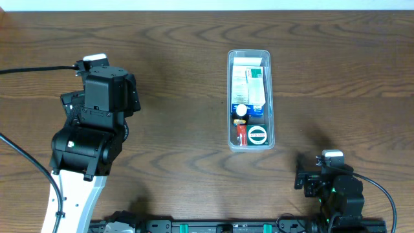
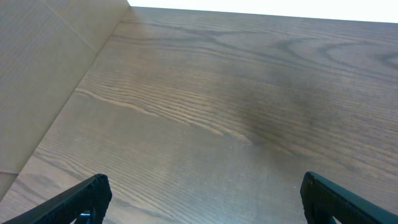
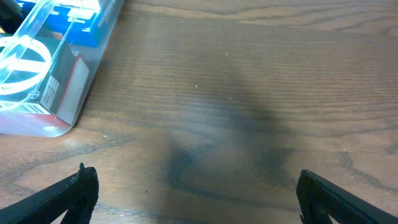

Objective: Pack container

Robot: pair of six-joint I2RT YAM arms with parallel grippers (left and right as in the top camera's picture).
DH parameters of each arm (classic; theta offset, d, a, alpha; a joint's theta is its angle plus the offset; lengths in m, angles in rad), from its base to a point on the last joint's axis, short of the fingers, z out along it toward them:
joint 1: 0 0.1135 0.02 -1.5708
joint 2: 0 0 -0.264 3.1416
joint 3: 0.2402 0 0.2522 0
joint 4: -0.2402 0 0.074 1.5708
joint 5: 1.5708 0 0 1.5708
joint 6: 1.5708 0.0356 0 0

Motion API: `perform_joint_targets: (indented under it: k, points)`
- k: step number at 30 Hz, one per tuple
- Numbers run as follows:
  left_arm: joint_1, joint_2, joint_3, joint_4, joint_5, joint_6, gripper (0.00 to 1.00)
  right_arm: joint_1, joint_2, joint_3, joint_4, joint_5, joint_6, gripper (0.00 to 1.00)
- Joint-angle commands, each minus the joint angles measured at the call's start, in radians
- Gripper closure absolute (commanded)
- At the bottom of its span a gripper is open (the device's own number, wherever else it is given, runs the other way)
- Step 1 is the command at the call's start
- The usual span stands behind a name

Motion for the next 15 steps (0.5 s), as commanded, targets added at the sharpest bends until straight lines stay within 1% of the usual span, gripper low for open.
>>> perform_joint_targets:
  k: [1,5,8,10,13,15]
  points:
    - [0.006,-0.01,-0.007,-0.002,-0.011,0.013,0.02,-0.006,-0.011,-0.008,-0.002,-0.005,0.018,0.01]
    - [0.01,-0.08,-0.066,-0.002,-0.013,0.014,0.02,-0.006,-0.011,-0.008,-0.002,-0.005,0.018,0.01]
    - [0.043,-0.154,-0.131,0.002,0.002,0.0,0.02,-0.006,-0.011,-0.008,-0.002,-0.005,0.018,0.01]
    - [0.078,-0.228,-0.203,0.041,0.081,-0.006,0.02,-0.006,-0.011,-0.008,-0.002,-0.005,0.018,0.01]
    - [0.167,-0.371,-0.356,0.18,0.251,-0.005,0.02,-0.006,-0.011,-0.008,-0.002,-0.005,0.018,0.01]
    - [0.223,-0.458,-0.457,0.257,0.331,-0.005,0.02,-0.006,-0.011,-0.008,-0.002,-0.005,0.018,0.01]
